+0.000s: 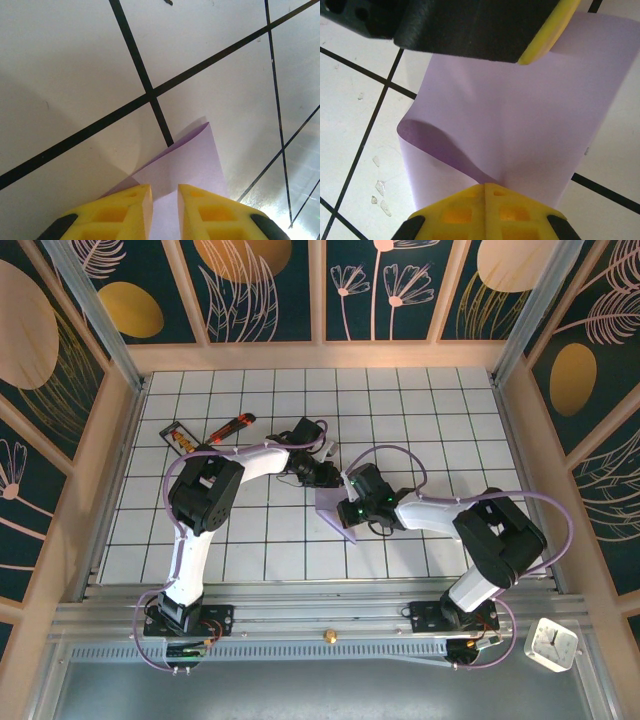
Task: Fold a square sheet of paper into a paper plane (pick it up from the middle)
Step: Third fold the triangle at the center of the table.
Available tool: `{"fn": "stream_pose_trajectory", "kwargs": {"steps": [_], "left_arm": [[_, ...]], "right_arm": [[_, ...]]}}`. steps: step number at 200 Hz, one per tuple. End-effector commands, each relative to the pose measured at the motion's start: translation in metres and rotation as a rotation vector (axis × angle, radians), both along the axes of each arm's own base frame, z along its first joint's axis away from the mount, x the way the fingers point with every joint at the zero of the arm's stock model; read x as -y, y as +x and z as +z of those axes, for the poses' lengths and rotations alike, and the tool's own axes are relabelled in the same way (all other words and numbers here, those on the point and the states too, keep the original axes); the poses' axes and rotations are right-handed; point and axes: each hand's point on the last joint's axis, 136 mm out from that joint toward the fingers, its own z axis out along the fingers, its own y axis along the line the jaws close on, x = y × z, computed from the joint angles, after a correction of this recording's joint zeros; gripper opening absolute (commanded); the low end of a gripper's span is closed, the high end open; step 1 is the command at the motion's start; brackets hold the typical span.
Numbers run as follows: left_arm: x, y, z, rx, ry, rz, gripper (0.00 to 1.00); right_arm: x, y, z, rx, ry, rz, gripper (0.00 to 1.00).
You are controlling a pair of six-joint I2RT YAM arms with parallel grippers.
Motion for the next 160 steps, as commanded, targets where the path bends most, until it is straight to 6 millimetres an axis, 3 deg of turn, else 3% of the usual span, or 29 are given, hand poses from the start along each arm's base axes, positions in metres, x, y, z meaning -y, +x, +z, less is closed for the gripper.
{"fn": "stream_pose_trajectory", "kwargs": {"steps": [1, 116, 160], "left_arm": [[-0.030, -0.017, -0.057, -0.077, 0.179, 0.011, 0.24], [-0.029, -0.017, -0.056, -0.078, 0.178, 0.011, 0.24], [-0.029, -0.017, -0.057, -0.078, 0.179, 0.011, 0.24]], "right_arm": [[0.005, 0.001, -0.003, -0.001, -0.004, -0.025, 0.00], [0.015, 0.001, -0.024, -0.030, -0.055, -0.053, 0.00], [0.016, 0.002, -0.024, -0.028, -0.054, -0.055, 0.00]]}}
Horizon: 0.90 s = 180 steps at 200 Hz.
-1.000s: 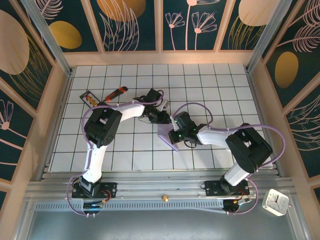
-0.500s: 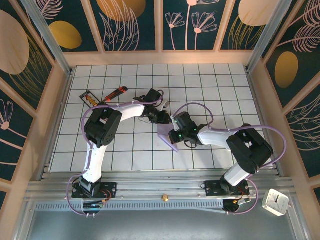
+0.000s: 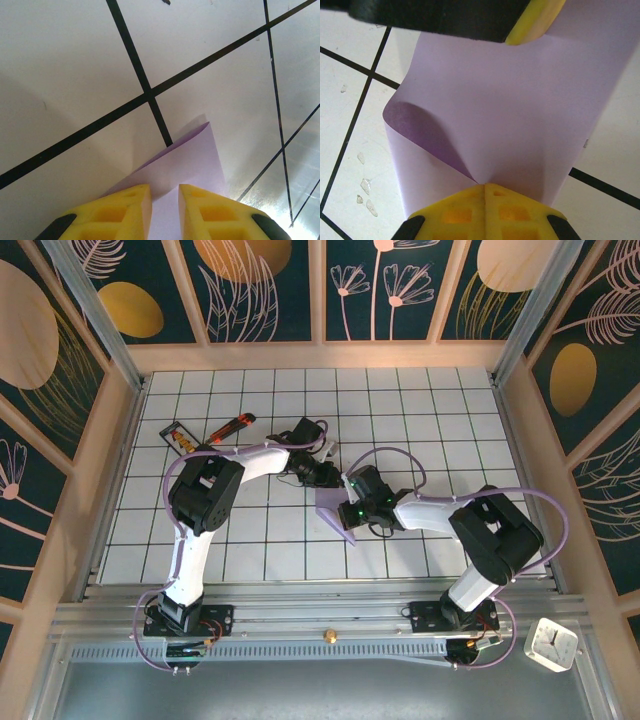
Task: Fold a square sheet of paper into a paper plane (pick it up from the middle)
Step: Third fold the triangle at the center of the table.
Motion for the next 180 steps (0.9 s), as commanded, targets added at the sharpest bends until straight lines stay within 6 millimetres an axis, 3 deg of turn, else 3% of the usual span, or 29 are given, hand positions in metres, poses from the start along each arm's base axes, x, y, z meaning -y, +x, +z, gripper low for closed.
{"fn": "stream_pose_trajectory", "kwargs": {"steps": [1, 180], "left_arm": [[-0.0295, -0.0160, -0.0570, -0.080, 0.178, 0.018, 0.24], [-0.0298, -0.0161, -0.0581, -0.086, 0.182, 0.018, 0.25]], "right_arm": [[0.0123, 0.0032, -0.0133, -0.008, -0.039, -0.048, 0.00], [0.0124, -0.0024, -0.0062, -0.013, 0.004, -0.042, 0.00]]}}
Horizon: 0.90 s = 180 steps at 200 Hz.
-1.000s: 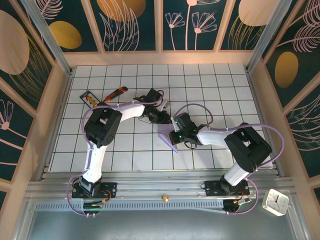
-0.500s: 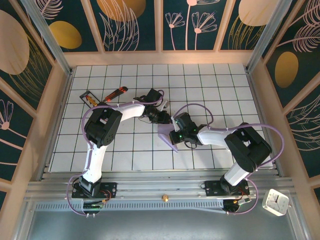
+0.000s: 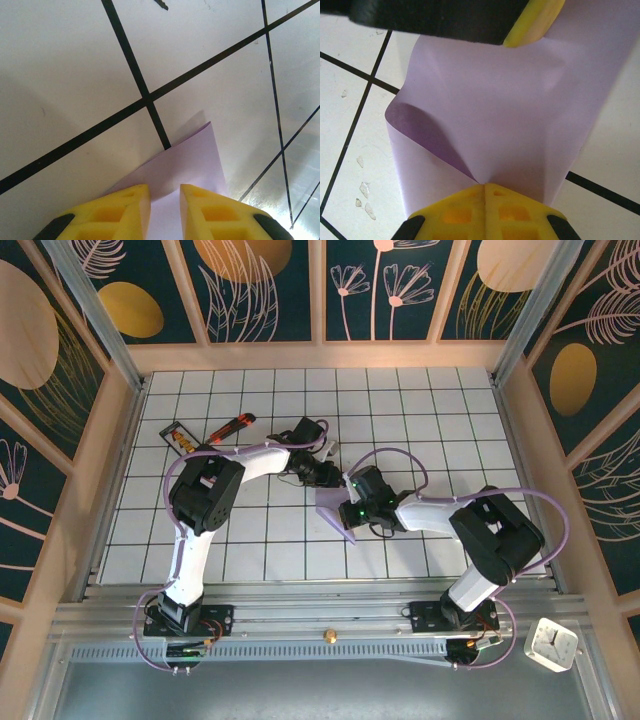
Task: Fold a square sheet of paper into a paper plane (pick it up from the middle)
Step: Third fold the triangle at the center of the table.
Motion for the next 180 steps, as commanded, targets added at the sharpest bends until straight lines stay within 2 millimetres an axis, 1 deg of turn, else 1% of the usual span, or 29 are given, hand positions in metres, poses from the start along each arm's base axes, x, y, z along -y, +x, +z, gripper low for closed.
{"fn": "stream_pose_trajectory", "kwargs": {"steps": [1, 98, 130, 158, 180], "left_arm": [[-0.031, -0.018, -0.059, -0.092, 0.182, 0.019, 0.25], [-0.032, -0.018, -0.060, -0.092, 0.186, 0.017, 0.26], [-0.031, -0.018, -0.059, -0.092, 0.184, 0.018, 0.26], [-0.028, -0.015, -0.055, -0.090, 0.173, 0.021, 0.28], [-0.021, -0.007, -0.043, -0.070, 0.145, 0.031, 0.34]], "right_arm": [[0.010, -0.004, -0.006, -0.026, -0.014, -0.031, 0.00], [0.010, -0.005, -0.004, -0.021, -0.006, -0.028, 0.00], [0.011, -0.007, -0.011, -0.039, -0.009, -0.027, 0.00], [0.014, -0.010, -0.016, -0.052, -0.018, -0.040, 0.00], [0.017, -0.012, -0.018, -0.059, -0.019, -0.050, 0.00]]}}
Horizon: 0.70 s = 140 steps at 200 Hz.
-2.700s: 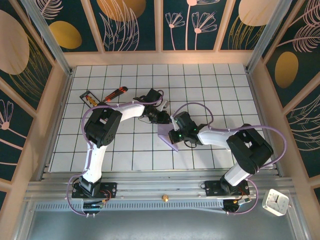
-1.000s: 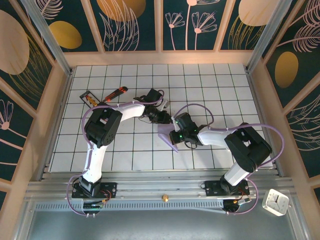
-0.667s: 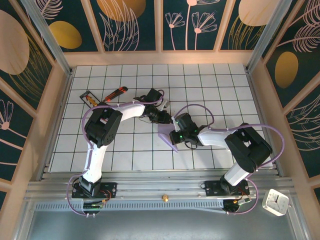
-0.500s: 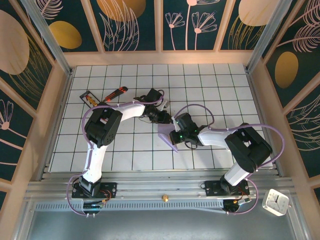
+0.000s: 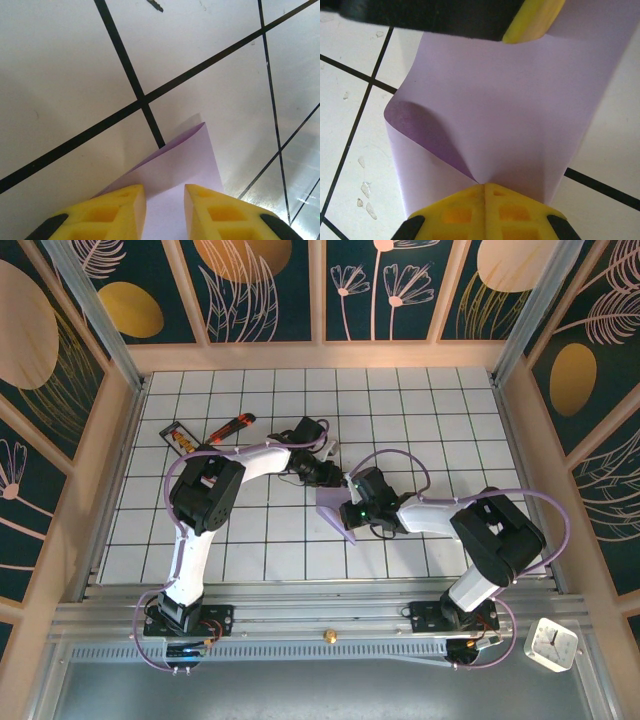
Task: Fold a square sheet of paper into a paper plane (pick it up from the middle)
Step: Third fold the triangle at the center of the table.
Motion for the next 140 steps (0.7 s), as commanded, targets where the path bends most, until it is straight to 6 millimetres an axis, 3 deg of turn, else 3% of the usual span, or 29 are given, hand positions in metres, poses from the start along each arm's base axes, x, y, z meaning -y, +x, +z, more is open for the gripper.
{"fn": "stream_pose_trajectory", "kwargs": {"steps": [1, 51, 72, 98, 118, 140], "left_arm": [[-0.023, -0.007, -0.044, -0.065, 0.143, 0.034, 0.34], [-0.003, 0.024, 0.012, 0.044, 0.057, 0.070, 0.44], [-0.009, 0.034, 0.031, 0.100, 0.064, 0.115, 0.46], [-0.035, 0.044, 0.054, 0.182, 0.091, 0.243, 0.44], [-0.057, 0.033, 0.073, 0.224, 0.079, 0.347, 0.36], [-0.063, -0.003, 0.083, 0.169, -0.041, 0.403, 0.18]], "right_arm": [[0.016, -0.012, -0.017, -0.061, -0.043, -0.033, 0.00], [0.019, -0.016, -0.020, -0.072, -0.044, -0.042, 0.00], [0.019, -0.017, -0.020, -0.072, -0.040, -0.041, 0.00], [0.019, -0.018, -0.022, -0.078, -0.040, -0.038, 0.00], [0.019, -0.019, -0.023, -0.082, -0.039, -0.039, 0.00], [0.018, -0.020, -0.024, -0.089, -0.037, -0.036, 0.00]]}}
